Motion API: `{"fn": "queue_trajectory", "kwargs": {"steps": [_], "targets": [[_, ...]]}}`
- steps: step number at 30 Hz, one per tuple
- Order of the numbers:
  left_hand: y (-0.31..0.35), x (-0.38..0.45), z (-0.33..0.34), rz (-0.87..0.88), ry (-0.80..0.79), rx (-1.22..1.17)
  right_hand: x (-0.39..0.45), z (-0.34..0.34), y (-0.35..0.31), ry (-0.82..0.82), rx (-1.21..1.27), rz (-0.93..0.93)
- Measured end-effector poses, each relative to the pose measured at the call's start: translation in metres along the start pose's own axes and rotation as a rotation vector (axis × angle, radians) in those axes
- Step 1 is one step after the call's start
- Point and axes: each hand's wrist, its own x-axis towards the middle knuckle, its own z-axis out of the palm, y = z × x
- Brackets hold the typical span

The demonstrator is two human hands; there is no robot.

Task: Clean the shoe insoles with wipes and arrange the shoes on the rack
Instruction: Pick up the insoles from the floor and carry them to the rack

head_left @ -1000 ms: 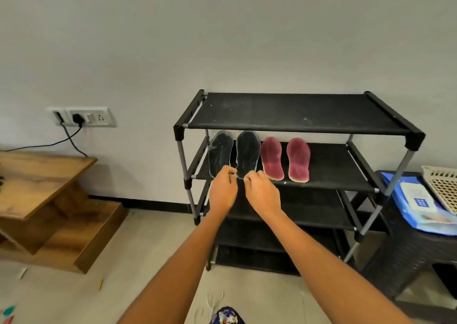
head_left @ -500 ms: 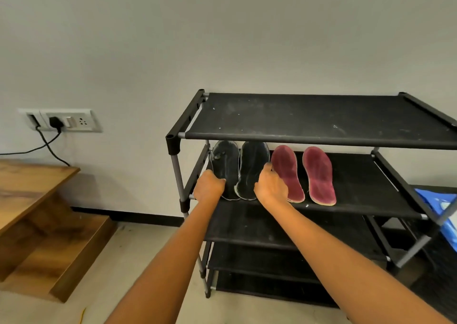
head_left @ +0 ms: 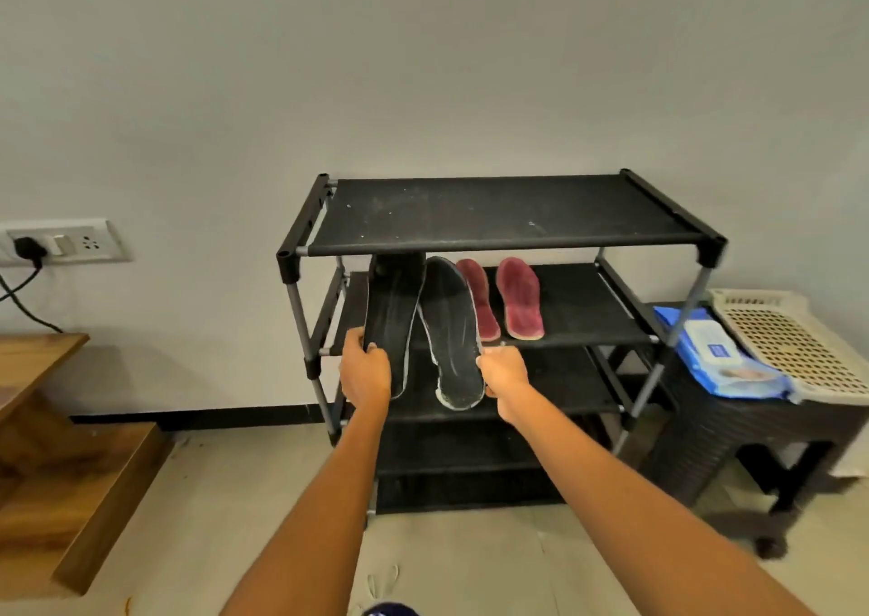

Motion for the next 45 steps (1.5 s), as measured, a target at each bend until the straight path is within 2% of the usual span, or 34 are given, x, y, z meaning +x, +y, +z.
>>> {"fn": "queue_trajectory", "kwargs": {"steps": [11,15,23,27,35,40,45], "targets": [[-0.032,-0.21,0.038,0.036,-0.311,0.075,-0.126,-0.157,0.124,0.055,0.169,0.262],[-0.036,-0.244,0.075,0.102,-0.59,0.226,-0.147,-0.211,0.175,0.114,0.229,0.354],[-0.047,-0.262,0.19,0.055,-1.081,0.528,-0.134,-0.266,0.277,0.264,0.424,0.518],[-0.086,-0.265,0.273,0.028,-1.19,0.646,-0.101,-0.275,0.344,0.365,0.467,0.696],[-0.218,-0.296,0.418,-0.027,-1.376,0.776,-0.04,-0.295,0.475,0.507,0.575,0.983],[-0.295,-0.323,0.483,0.011,-1.45,0.808,-0.018,-0.313,0.546,0.55,0.599,1.053],[-0.345,-0.345,0.522,-0.036,-1.473,0.749,-0.003,-0.322,0.601,0.562,0.575,1.073]]}}
